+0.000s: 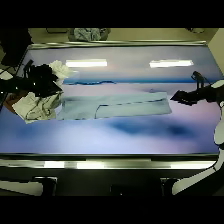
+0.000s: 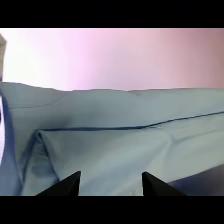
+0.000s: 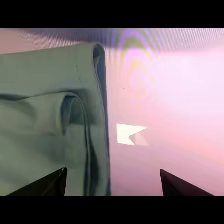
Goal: Fold the shirts.
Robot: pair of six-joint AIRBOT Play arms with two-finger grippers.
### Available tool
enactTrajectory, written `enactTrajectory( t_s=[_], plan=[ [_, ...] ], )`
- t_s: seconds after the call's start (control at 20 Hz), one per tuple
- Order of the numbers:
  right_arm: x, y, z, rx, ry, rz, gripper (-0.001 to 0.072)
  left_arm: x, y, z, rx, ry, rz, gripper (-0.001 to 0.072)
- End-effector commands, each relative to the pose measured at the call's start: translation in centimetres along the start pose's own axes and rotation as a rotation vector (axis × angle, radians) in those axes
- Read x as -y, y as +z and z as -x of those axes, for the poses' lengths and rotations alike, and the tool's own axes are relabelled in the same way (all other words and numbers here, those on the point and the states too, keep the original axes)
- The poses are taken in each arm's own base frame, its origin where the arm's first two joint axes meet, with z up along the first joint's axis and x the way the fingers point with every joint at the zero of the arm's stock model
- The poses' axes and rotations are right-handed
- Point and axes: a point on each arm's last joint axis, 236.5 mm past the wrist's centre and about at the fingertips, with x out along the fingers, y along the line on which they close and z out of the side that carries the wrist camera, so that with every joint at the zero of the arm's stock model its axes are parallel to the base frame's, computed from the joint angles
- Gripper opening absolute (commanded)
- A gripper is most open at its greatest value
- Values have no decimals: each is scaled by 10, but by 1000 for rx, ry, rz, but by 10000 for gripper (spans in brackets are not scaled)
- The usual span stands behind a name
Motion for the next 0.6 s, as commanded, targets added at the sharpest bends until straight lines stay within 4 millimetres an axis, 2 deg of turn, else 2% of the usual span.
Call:
enactTrajectory(
  t_s=[0.0, 0.2, 0.25, 0.3, 0.35, 0.4, 0.45, 0.5, 0.55],
  plan=[
    [-18, -24, -19, -75, 229, -96, 712, 45, 2, 38, 69, -14, -94, 453],
    [-41, -24, -57, -107, 234, -70, 705, 82, -5, 52, 97, -35, -170, 453],
    [-45, -20, -62, -96, 224, -57, 665, 89, -7, 51, 92, -41, -184, 453],
    [-49, -15, -66, -84, 213, -50, 518, 95, -10, 48, 84, -47, -195, 453],
    [-51, -13, -68, -78, 213, -45, 167, 100, -13, 44, 73, -54, -205, 453],
    [-58, -10, -65, -68, 236, -63, 43, 106, -18, 38, 57, -61, -216, 453],
    [-69, -6, -57, -54, 276, -49, 41, 112, -24, 30, 35, -70, -226, 410],
    [-80, -2, -46, -40, 299, -13, 41, 118, -31, 18, 10, -78, -235, 221],
    [-90, 2, -31, -27, 301, 25, 41, 124, -39, 3, -10, -86, -243, 61]
  ],
)
